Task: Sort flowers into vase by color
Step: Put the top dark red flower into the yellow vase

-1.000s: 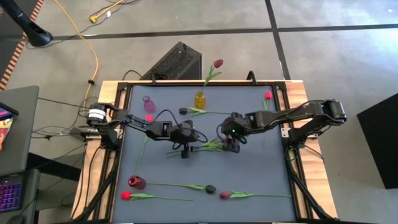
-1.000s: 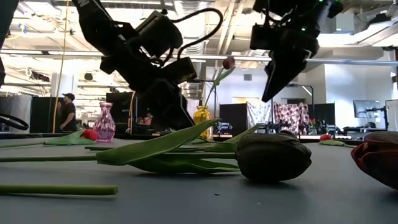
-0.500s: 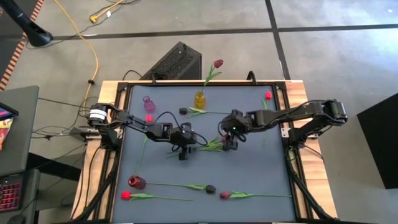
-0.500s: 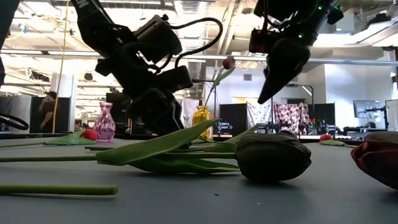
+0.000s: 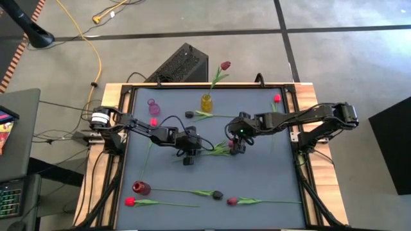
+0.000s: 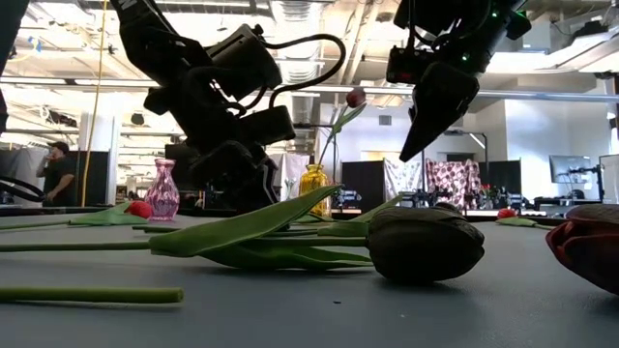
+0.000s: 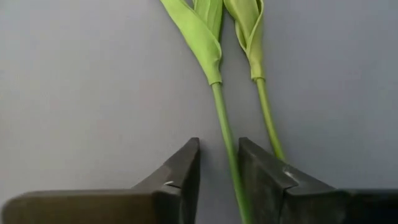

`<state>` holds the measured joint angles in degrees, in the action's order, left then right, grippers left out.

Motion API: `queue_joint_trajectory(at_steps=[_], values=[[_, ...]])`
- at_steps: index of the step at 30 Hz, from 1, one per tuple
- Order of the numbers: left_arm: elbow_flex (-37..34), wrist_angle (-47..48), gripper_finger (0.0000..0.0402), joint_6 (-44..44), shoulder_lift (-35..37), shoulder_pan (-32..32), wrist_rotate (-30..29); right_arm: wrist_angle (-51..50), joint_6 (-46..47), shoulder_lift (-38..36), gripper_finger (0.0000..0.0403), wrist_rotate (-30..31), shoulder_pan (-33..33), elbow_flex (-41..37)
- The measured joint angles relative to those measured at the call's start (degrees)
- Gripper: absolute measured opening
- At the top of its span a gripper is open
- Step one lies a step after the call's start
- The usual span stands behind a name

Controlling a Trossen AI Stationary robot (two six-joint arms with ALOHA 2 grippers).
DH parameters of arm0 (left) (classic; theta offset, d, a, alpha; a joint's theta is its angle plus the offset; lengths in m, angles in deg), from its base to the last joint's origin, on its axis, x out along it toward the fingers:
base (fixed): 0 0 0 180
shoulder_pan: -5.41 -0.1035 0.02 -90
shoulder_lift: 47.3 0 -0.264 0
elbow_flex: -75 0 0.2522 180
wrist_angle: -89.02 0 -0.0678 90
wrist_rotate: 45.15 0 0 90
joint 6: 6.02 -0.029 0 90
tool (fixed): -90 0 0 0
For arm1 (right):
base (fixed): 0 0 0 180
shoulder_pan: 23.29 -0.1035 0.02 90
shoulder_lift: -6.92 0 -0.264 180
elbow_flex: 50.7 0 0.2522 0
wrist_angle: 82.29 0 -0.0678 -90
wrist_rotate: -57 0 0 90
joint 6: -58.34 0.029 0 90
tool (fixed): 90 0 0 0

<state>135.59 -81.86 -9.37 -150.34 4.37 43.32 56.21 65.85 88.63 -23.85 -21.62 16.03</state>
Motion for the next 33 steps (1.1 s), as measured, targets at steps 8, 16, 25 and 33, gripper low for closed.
queue_joint_trajectory(at_steps=[8, 16, 25, 33], values=[[-0.11, -0.59, 0.0006, -0.41, 0.00, -0.07, -0.65, 0.02, 0.04, 0.00, 0.0265, 0.00, 0.00, 0.00], [-0.36, 0.50, 0.0001, -6.00, 5.46, -1.53, -7.57, 1.68, -0.03, -4.61, 0.0265, 1.13, -0.19, 0.02], [-0.26, 0.10, 0.0000, -6.81, 15.21, -7.80, -4.70, 20.46, -7.39, -15.53, 0.0265, 1.32, -4.82, -4.02], [-0.22, -9.93, 0.0000, -3.82, 17.25, -11.91, 3.87, 32.02, -10.97, -22.56, 0.0265, 1.28, -9.76, -11.93]])
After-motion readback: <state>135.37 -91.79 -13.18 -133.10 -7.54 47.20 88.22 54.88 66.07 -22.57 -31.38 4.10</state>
